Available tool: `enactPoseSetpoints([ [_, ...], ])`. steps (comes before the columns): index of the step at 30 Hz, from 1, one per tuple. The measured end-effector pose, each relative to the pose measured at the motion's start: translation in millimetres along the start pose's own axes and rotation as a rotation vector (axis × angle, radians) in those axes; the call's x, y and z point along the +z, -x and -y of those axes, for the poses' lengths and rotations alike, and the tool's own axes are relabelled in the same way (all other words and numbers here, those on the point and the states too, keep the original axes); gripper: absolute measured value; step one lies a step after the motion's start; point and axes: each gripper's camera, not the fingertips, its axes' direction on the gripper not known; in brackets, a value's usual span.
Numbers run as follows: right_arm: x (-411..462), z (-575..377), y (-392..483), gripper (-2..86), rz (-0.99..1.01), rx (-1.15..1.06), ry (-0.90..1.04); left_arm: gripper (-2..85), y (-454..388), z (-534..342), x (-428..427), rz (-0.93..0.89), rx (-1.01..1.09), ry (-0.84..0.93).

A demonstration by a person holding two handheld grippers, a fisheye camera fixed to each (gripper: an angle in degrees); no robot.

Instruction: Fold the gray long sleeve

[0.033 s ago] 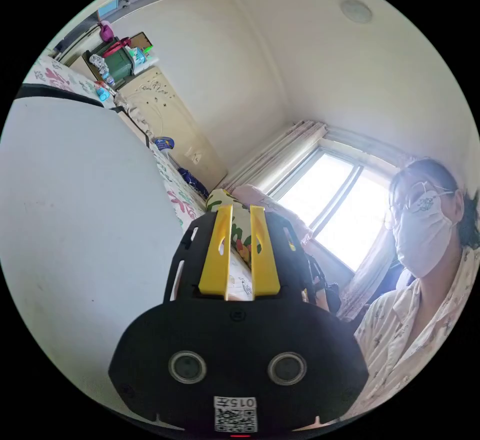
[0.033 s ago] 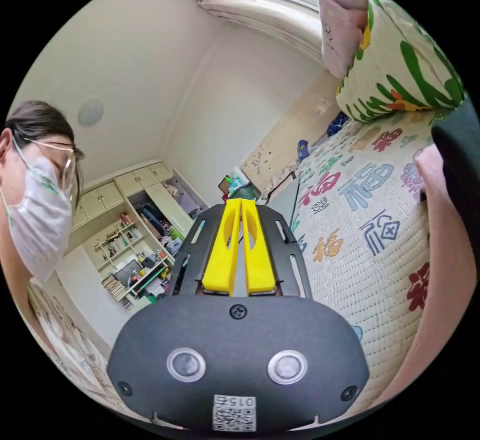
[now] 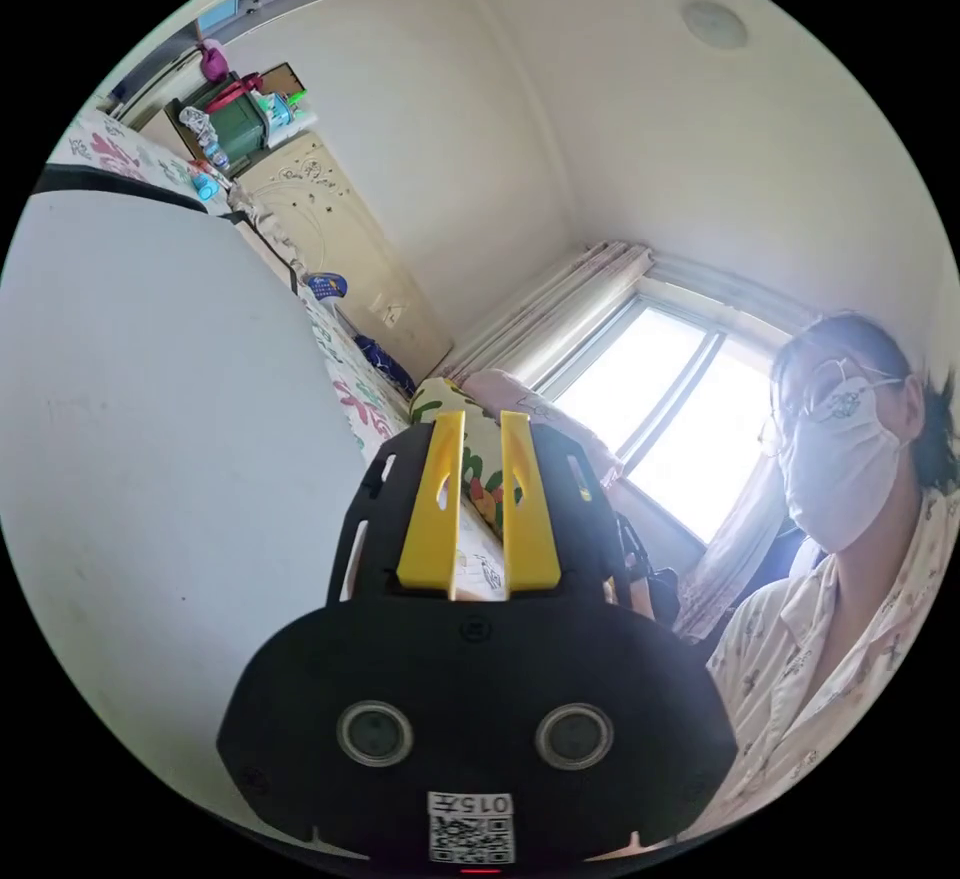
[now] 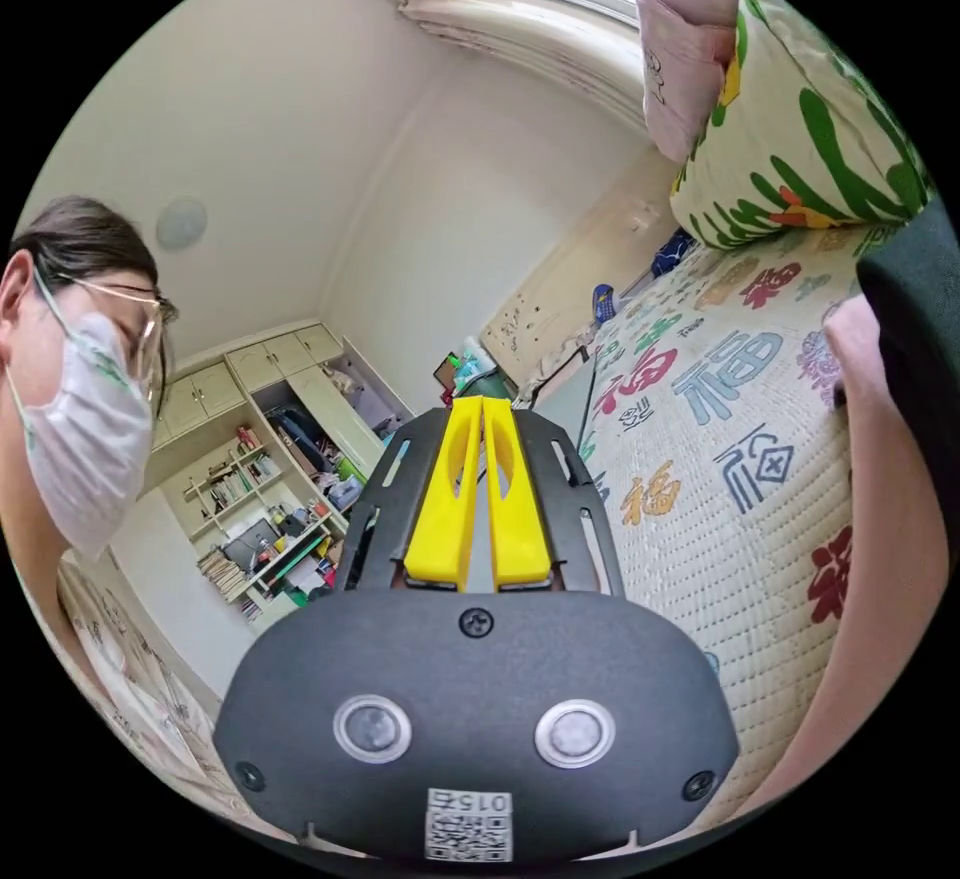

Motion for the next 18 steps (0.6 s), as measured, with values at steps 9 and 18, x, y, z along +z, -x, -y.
enactPoseSetpoints([
  [9, 99, 9, -33, -0.5, -0.029, -0.066, 0.17, 7.4, -31, -51, 34, 0.044, 0.088, 0.095],
  [18, 182, 13, -73, -0.5, -0.011, -0.094, 0.147, 7.9, -46, -102, 49, 0.071, 0.026, 0.089],
])
